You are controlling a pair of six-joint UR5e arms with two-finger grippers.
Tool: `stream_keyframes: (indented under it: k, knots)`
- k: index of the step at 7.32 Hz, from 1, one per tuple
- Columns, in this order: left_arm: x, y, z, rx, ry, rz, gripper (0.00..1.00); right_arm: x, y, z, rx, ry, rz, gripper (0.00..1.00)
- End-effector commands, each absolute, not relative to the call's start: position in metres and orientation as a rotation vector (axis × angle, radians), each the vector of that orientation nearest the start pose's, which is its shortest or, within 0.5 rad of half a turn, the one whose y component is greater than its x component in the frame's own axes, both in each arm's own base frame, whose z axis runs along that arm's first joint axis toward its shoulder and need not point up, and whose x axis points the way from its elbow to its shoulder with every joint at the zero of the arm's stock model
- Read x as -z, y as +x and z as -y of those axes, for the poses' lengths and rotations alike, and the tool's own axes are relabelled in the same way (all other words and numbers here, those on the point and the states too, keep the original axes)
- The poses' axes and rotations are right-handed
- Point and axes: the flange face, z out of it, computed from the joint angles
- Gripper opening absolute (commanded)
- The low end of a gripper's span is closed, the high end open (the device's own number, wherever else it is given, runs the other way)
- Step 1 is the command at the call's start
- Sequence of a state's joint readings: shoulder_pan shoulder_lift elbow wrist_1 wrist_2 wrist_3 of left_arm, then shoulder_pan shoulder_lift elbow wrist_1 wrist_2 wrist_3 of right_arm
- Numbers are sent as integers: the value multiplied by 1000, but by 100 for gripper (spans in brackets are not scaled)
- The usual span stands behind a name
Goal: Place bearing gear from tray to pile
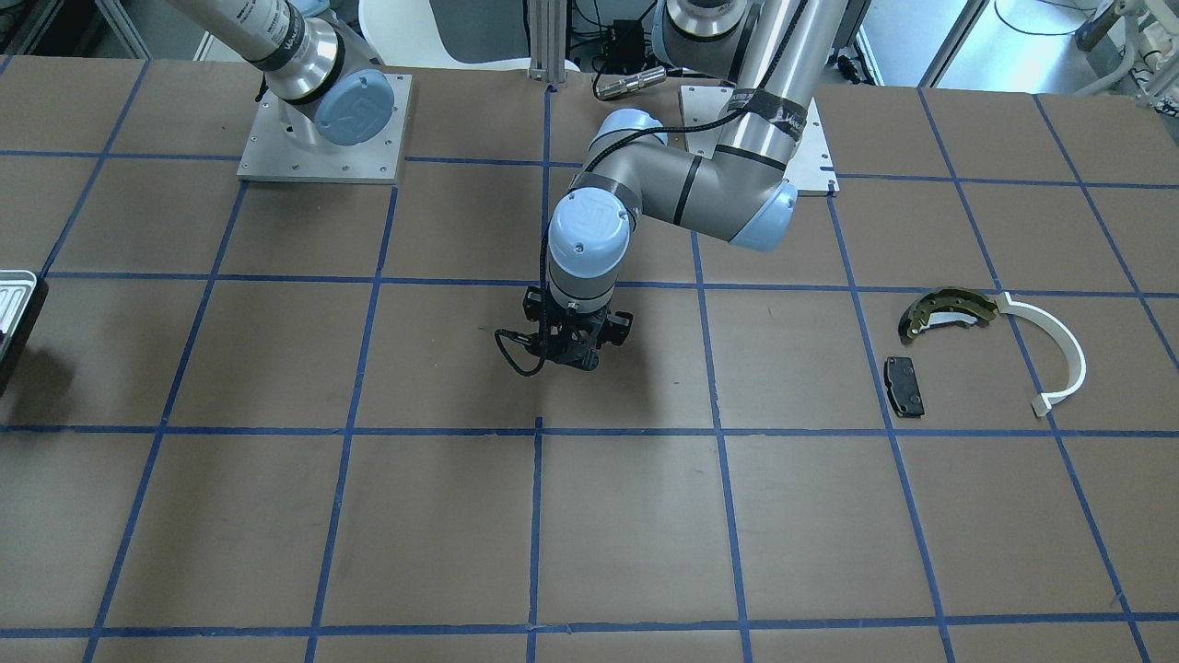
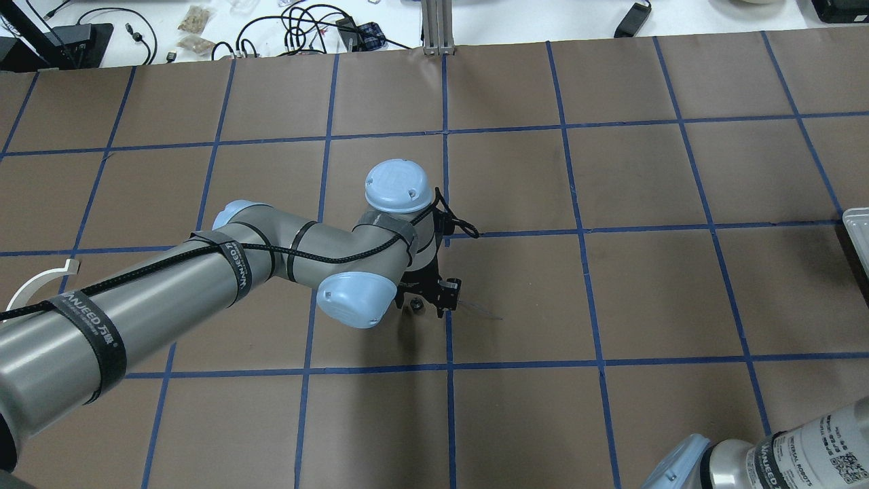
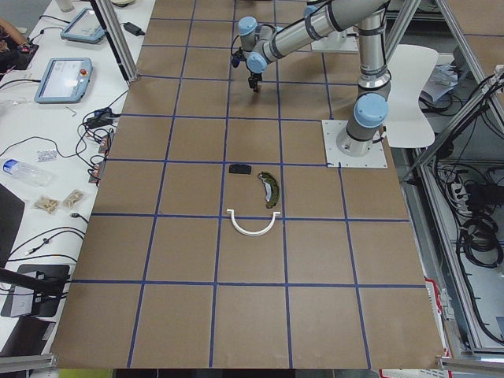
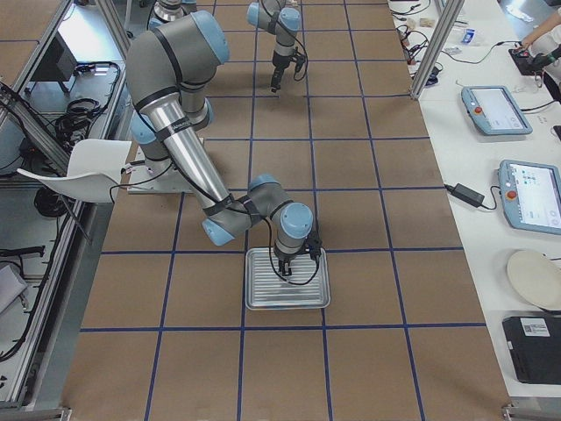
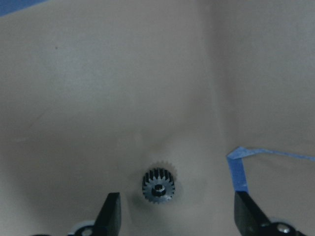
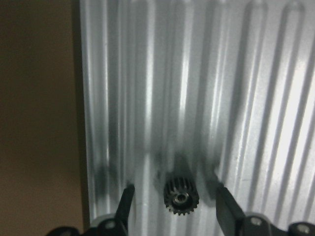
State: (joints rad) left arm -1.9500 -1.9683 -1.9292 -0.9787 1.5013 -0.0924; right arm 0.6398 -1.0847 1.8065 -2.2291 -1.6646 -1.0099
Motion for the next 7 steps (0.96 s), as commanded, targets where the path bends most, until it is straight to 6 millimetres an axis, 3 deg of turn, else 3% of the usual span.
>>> stream_keyframes:
  k: [1,2,4,5,6,7]
  knots:
    - [-169,-326,442,-287,440,-3124,32,-175,-396,449,-176,-142,-3135,48]
    - [-169,-325,441,-286,437,-3118,4,-175,-396,450,-168,-141,-3134,47]
    - [-174,-323,445,-285,432,-3116,0,-176,-398,451,-155,-143,-3142,47]
    - [-189,-309,455,-247,396,-3089,0,-177,-398,452,-144,-167,-3149,44]
    - [-209,-288,476,-240,321,-3096,0,-178,-399,453,-136,-205,-3155,26]
    - [-245,-262,508,-255,236,-3105,0,-178,-399,453,-136,-205,-3155,19]
